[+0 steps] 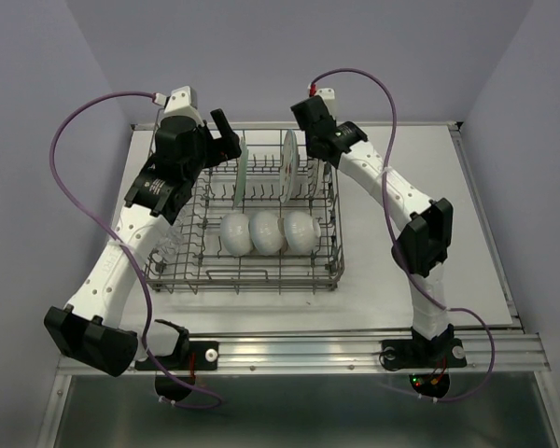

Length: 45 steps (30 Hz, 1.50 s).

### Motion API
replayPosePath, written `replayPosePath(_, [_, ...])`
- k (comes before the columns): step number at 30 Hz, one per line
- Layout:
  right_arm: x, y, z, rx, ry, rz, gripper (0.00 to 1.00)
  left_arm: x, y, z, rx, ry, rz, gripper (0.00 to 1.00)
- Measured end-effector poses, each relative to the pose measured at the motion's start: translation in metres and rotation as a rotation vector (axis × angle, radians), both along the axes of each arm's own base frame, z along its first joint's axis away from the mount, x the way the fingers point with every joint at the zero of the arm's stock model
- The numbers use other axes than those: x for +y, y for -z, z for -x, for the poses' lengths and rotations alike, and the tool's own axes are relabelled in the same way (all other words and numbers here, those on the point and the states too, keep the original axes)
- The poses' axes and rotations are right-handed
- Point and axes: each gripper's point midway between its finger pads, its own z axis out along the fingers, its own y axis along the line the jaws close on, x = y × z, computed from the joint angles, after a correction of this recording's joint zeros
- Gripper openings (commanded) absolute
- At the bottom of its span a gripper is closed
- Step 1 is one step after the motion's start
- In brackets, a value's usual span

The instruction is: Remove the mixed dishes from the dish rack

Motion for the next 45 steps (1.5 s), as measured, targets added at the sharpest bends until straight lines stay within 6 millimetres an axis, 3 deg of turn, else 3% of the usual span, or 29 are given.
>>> replayPosePath(13, [0.011, -0.069, -0.007, -0.21, -0.013, 0.133, 0.01, 0.001, 0.005, -0.003, 0.011, -0.01, -0.014, 0.99])
replayPosePath(20, [0.003, -0.097, -0.015, -0.288, 0.002, 0.022, 0.01, 0.002, 0.005, -0.003, 0.009, -0.008, -0.023, 0.99])
replayPosePath(22, [-0.015, -0.105, -0.013, -0.29, 0.002, -0.085, 0.01, 0.001, 0.005, -0.003, 0.008, -0.003, -0.024, 0.99])
replayPosePath(24, [-0.055, -0.116, -0.013, -0.29, 0.038, -0.202, 0.01, 0.0, 0.004, -0.002, 0.005, 0.004, -0.025, 0.99])
replayPosePath(26, [-0.119, -0.125, -0.014, -0.331, 0.124, -0.308, 0.01, -0.001, 0.003, -0.001, 0.003, 0.015, -0.024, 0.99])
replayPosePath(27, [-0.161, -0.129, -0.011, -0.362, 0.196, -0.34, 0.01, -0.002, 0.003, -0.001, 0.002, 0.021, -0.024, 0.99])
replayPosePath(28, [-0.181, -0.129, -0.008, -0.379, 0.232, -0.359, 0.01, -0.003, 0.003, -0.001, 0.001, 0.03, -0.022, 0.99])
replayPosePath(29, [-0.228, -0.127, -0.001, -0.403, 0.314, -0.377, 0.01, -0.004, 0.003, 0.0, 0.003, 0.036, -0.023, 0.99])
replayPosePath(31, [-0.289, -0.119, 0.013, -0.429, 0.447, -0.382, 0.01, -0.007, 0.003, 0.0, 0.004, 0.05, -0.022, 0.99])
replayPosePath(33, [-0.328, -0.102, 0.023, -0.436, 0.517, -0.42, 0.01, -0.009, 0.002, 0.0, 0.004, 0.06, -0.022, 0.99])
replayPosePath(34, [-0.338, -0.088, 0.024, -0.428, 0.524, -0.45, 0.01, -0.01, 0.002, -0.001, 0.003, 0.067, -0.022, 0.99])
replayPosePath(36, [-0.341, -0.053, 0.023, -0.386, 0.513, -0.515, 0.01, -0.014, 0.001, -0.004, 0.005, 0.081, -0.022, 0.99])
replayPosePath(39, [-0.323, 0.007, 0.017, -0.268, 0.463, -0.594, 0.01, -0.018, 0.001, -0.01, 0.009, 0.095, -0.026, 0.99])
replayPosePath(43, [-0.292, 0.065, 0.002, -0.144, 0.371, -0.711, 0.01, -0.021, 0.005, -0.017, 0.022, 0.097, -0.035, 0.99])
replayPosePath(45, [-0.28, 0.083, -0.004, -0.113, 0.33, -0.761, 0.01, -0.021, 0.01, -0.019, 0.035, 0.094, -0.042, 0.99])
